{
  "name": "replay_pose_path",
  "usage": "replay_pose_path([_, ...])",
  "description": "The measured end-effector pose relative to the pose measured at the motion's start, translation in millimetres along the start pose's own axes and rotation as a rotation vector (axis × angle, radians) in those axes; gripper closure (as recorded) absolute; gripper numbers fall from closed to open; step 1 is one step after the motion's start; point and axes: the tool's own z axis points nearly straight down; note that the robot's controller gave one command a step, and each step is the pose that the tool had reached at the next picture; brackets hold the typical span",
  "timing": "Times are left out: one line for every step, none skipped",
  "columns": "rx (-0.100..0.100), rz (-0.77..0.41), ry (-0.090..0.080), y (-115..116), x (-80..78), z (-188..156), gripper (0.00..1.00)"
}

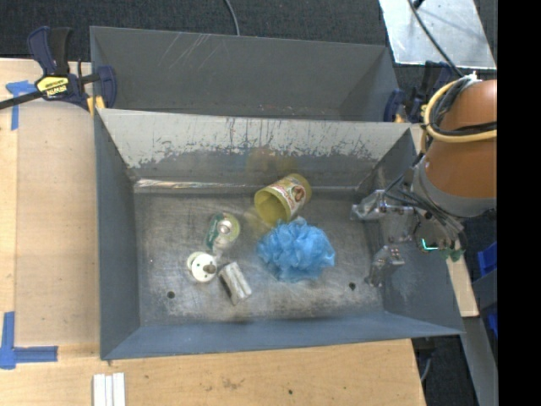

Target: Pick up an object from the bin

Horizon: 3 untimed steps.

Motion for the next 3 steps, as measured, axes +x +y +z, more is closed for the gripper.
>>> replay_pose_path([0.001,-0.003,-0.008,0.3,-1.6,-3.5,0.00])
replay_pose_path([0.002,-0.081,-0.012,23.5,-2.1,32.1,0.00])
replay_pose_path([0.002,-0.167,-0.012,28.8,-33.3,89.6,0.00])
